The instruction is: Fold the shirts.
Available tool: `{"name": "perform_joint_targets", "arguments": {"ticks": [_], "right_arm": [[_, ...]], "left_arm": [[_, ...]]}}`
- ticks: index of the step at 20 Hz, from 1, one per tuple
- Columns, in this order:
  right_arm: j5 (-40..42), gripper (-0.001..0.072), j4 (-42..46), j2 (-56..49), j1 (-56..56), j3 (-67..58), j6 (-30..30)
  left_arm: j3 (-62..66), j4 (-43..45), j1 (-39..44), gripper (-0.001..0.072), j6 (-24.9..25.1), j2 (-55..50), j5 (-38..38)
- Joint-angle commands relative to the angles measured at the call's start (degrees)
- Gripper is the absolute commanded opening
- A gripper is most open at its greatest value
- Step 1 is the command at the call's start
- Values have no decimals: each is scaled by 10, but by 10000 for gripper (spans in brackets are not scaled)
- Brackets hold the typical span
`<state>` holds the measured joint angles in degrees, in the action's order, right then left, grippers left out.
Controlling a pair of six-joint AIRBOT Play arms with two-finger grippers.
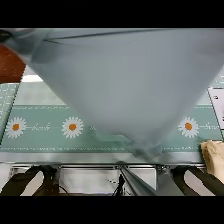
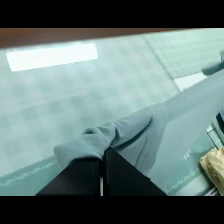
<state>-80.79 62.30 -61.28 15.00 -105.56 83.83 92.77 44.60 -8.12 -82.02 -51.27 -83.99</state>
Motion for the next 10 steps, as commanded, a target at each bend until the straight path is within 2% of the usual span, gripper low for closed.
{"name": "perform_joint_targets", "arguments": {"ticks": [1, 7, 10], "right_arm": [[-6, 32, -31, -117, 0, -1, -5], [25, 33, -8, -263, -44, -1, -6], [50, 33, 30, -316, -63, -1, -5]], "left_arm": [[-31, 0, 21, 19, 21, -90, 25], [-32, 0, 100, 20, 44, -290, 121], [-32, 0, 106, 20, 53, -375, 146]]}}
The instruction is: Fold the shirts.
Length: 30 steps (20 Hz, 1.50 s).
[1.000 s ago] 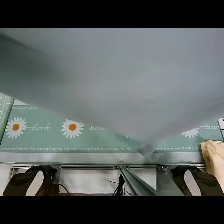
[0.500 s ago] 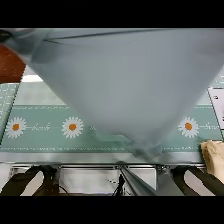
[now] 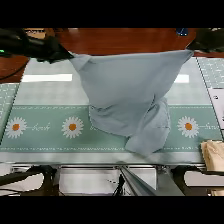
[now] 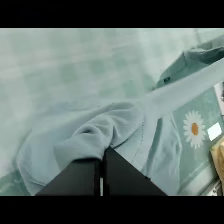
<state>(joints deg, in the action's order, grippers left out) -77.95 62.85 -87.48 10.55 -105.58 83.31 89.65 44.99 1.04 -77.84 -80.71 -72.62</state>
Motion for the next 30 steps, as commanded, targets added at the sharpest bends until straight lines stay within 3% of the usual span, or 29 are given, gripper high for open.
{"name": "perform_joint_targets", "arguments": {"ticks": [1, 6, 7, 8, 9, 11, 13, 14, 17, 18, 19, 22, 25, 26, 27, 30], "right_arm": [[21, 33, 38, -71, -22, 0, 1], [-8, 40, 41, -133, -22, 0, 7], [-8, 113, 42, -134, -22, 0, 7], [-5, 217, 40, -132, -21, -1, 2], [-11, 303, 39, -125, -18, -1, -12], [-45, 323, 62, -99, -6, -1, -61], [-102, 417, 155, -71, 15, 0, -75], [-121, 419, 184, -58, 37, 3, -59], [-140, 427, 139, -16, 114, 58, -44], [-140, 427, 119, 2, 136, 96, -49], [-134, 429, 103, 21, 154, 137, -54], [-92, 434, 55, 83, 189, 278, -90], [-34, 434, 23, 134, 201, 386, -120], [-17, 434, 21, 147, 201, 412, -123], [-6, 434, 17, 157, 201, 433, -126], [7, 434, 15, 173, 201, 471, -132]], "left_arm": [[-1, -4, 15, 20, 11, -104, 31], [-1, -15, 22, 20, -9, -177, 31], [-1, -16, 22, 23, -9, -182, 28], [0, -17, 19, 58, -8, -184, 23], [1, -17, 11, 173, -8, -183, 10], [17, -16, -17, 343, -7, -182, -58], [24, -3, -58, 343, 4, -175, -137], [24, 19, -79, 343, 2, -167, -165], [-20, 63, -116, 343, -4, -130, -192], [-50, 64, -118, 344, -2, -118, -194], [-90, 65, -115, 404, 3, -108, -194], [-215, 64, -87, 411, 46, -101, -185], [-301, 48, -48, 420, 56, -101, -118], [-318, 29, -33, 506, 65, -101, -93], [-327, 13, -18, 528, 68, -103, -74], [-330, -2, 30, 528, 71, -106, -21]]}}
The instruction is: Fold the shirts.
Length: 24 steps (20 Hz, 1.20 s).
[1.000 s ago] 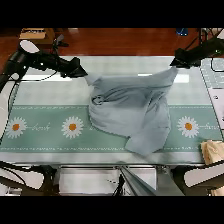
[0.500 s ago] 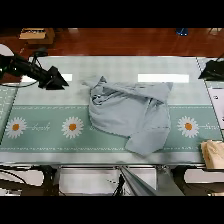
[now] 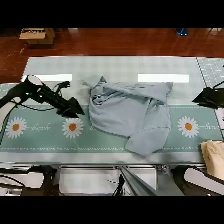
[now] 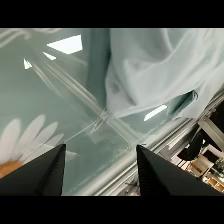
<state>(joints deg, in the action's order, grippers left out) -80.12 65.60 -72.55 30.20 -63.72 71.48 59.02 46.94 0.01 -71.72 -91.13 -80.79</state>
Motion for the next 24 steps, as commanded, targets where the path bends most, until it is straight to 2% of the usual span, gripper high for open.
{"name": "perform_joint_targets", "arguments": {"ticks": [1, 8, 9, 10, 13, 14, 17, 20, 24], "right_arm": [[28, 434, -12, 26, 4, 59, -17], [26, 433, -13, 28, 4, 61, -18], [26, 433, -15, 31, 4, 61, -18], [26, 433, -18, 35, 4, 61, -18], [26, 433, -19, 48, 4, 61, -18], [25, 433, -9, 50, 5, 61, -17], [10, 436, 19, 55, 26, 100, -15], [6, 536, -28, 57, 58, 190, -19], [49, 535, -104, 57, 56, 294, -44]], "left_arm": [[-24, -22, 54, 528, 10, -2, 71], [-24, -43, 103, 519, 10, -34, 85], [-24, -60, 104, 479, 10, -42, 89], [-24, -79, 106, 350, 10, -50, 94], [-24, -99, 108, 64, 17, -61, 97], [-24, -99, 108, 21, 30, -60, 94], [-24, -99, 106, 20, 39, -59, 76], [-24, -99, 106, 20, 47, -52, 72], [-24, -99, 106, 19, 51, -37, 71]]}}
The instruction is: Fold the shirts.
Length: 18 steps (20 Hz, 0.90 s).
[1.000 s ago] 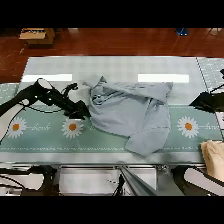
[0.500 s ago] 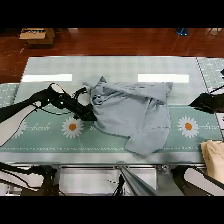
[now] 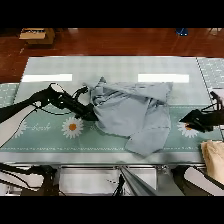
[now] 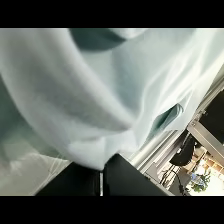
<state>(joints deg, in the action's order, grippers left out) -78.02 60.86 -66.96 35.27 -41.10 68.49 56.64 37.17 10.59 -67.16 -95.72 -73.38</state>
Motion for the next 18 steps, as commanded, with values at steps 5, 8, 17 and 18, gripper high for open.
{"name": "perform_joint_targets", "arguments": {"ticks": [5, 8, 17, 18], "right_arm": [[106, 522, -135, 1, 6, 141, -24], [132, 517, -141, 1, 5, 163, -24], [146, 33, -204, 10, -139, 89, -65], [118, 33, -200, 26, -139, 47, -70]], "left_arm": [[0, -1, 0, 20, 7, 29, -3], [4, -2, 0, 20, 20, 33, -3], [104, -9, -14, 18, 20, 75, -11], [130, -8, -23, 18, 20, 99, -21]]}}
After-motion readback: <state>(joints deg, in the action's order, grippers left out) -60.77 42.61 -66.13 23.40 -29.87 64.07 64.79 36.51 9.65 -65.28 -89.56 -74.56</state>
